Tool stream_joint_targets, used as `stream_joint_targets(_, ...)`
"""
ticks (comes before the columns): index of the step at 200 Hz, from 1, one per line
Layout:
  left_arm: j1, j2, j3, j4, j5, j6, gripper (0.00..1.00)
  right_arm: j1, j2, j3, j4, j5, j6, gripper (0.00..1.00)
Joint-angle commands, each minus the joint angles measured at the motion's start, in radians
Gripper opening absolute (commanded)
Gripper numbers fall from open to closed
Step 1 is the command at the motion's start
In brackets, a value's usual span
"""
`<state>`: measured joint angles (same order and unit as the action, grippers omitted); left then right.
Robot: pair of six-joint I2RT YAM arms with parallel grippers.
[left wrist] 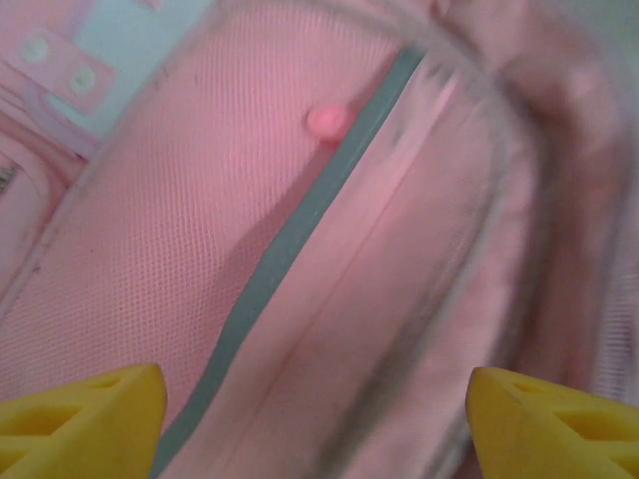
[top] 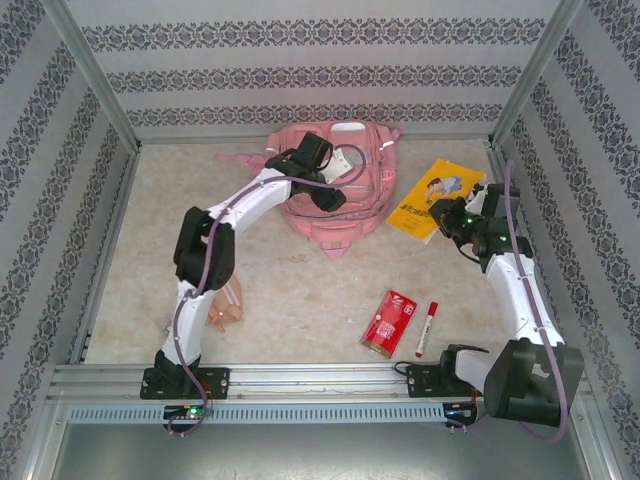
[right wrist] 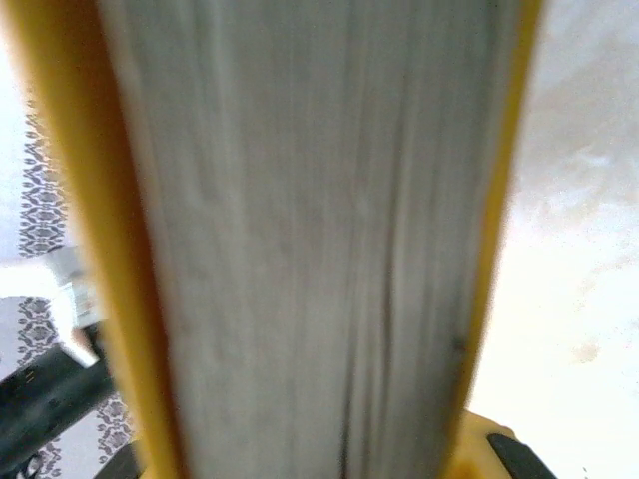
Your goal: Pack the student bag
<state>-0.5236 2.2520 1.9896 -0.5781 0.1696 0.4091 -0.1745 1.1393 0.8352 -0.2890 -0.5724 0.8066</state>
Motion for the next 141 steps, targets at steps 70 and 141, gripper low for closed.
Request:
stream_joint_targets(70,0.010,0.211,0.347,-0.226,-0.115,0.044,0.09,0.028,0.009,0.028,0.024,-0.189,-0.110,0.00)
stream_joint_targets(141,0.007,-0.014,0.414,-0.116,-0.211,-0.041,0.00,0.178,0.092,-0.015,0.076,-0.550,-0.092,0.01)
